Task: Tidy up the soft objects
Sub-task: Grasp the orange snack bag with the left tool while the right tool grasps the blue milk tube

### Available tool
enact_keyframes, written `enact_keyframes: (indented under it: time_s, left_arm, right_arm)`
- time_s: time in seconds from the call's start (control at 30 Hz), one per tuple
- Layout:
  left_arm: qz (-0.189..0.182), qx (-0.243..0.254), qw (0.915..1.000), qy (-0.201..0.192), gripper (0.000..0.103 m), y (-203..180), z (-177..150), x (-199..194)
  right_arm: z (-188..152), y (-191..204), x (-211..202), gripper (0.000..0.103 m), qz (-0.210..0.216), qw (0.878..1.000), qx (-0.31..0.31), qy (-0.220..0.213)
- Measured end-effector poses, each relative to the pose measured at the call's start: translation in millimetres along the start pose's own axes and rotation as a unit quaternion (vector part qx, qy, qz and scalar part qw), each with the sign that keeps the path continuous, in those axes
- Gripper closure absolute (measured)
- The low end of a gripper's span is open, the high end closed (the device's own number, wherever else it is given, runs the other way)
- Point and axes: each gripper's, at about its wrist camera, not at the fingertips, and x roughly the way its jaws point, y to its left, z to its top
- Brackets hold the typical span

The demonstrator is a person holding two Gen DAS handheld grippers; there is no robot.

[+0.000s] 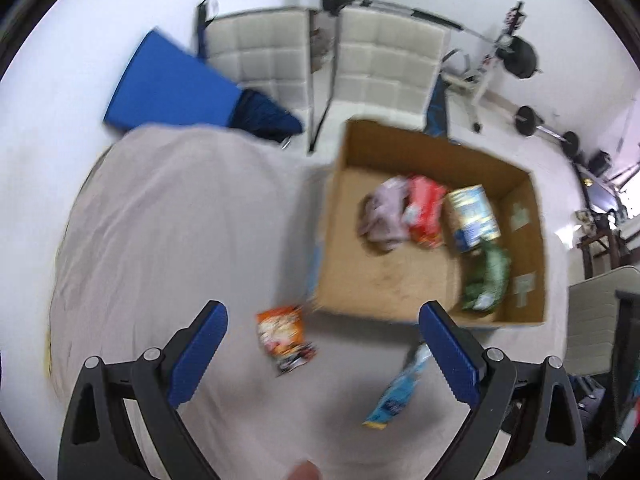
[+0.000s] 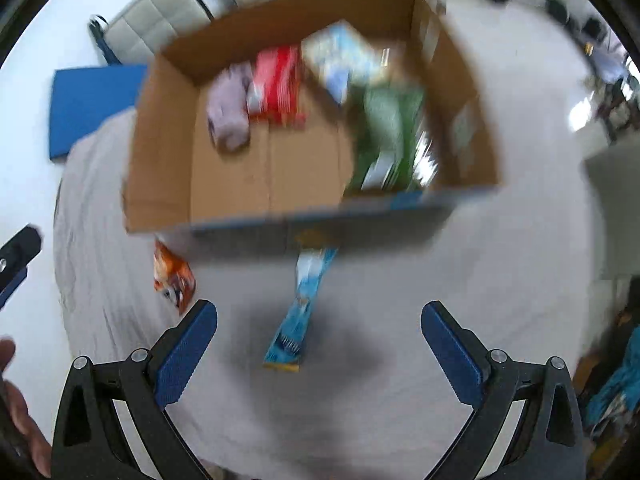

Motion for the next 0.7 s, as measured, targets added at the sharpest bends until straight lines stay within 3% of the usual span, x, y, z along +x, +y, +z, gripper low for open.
enact_keyframes:
  time_s: [0.1, 0.2, 0.3, 0.33, 0.37, 0.47, 0.5, 0.57, 0.63, 0.7]
  left_arm:
    - [0.025, -0.013, 0.9985, 0.047, 0.005, 26.4, -15.5, 35.0]
    - [0.034, -0.03, 0.995, 0.089, 0.005, 45.6, -26.8, 68.3]
    - [0.033, -0.048, 0.9893, 0.133, 0.005, 57.2, -36.4, 104.1]
    - [0.028, -0.056, 0.9874, 0.146, 0.005, 59.7, -38.2, 114.6]
    - [0.012, -0.065, 0.984, 0.166, 0.005, 61.0, -39.5, 131.1]
    - [0.011, -0.078, 0.9771, 0.198, 0.005, 61.7, -45.1, 166.2]
    - [0.012, -0.081, 0.9751, 0.206, 0.005, 62.0, -46.3, 175.0]
    - [0.012, -0.088, 0.9725, 0.215, 0.005, 62.5, -49.0, 189.4]
    - [0.009, -0.091, 0.971, 0.221, 0.006, 60.7, -51.3, 200.2]
    - [0.013, -0.08, 0.9703, 0.228, 0.016, 54.3, -54.0, 208.8]
  right_arm:
    - [-10.0, 1.7, 52.5, 0.004, 0.003, 0.999, 0.018, 0.046]
    - [-19.6, 5.2, 100.3, 0.018, 0.004, 0.995, 0.03, 0.091]
    - [-25.0, 8.5, 126.5, 0.02, 0.004, 0.993, 0.036, 0.11]
    - [-26.3, 9.8, 132.6, 0.021, 0.002, 0.993, 0.036, 0.113]
    - [-27.5, 11.3, 138.1, 0.028, -0.006, 0.993, 0.034, 0.114]
    - [-32.2, 14.1, 140.1, 0.049, -0.03, 0.993, 0.031, 0.107]
    - [-33.2, 15.3, 140.0, 0.052, -0.04, 0.993, 0.026, 0.108]
    - [-36.3, 15.6, 138.8, 0.077, -0.04, 0.993, 0.023, 0.107]
    - [-39.4, 11.4, 137.4, 0.079, -0.035, 0.992, 0.027, 0.117]
    - [-43.3, 7.2, 134.7, 0.08, -0.041, 0.991, 0.021, 0.122]
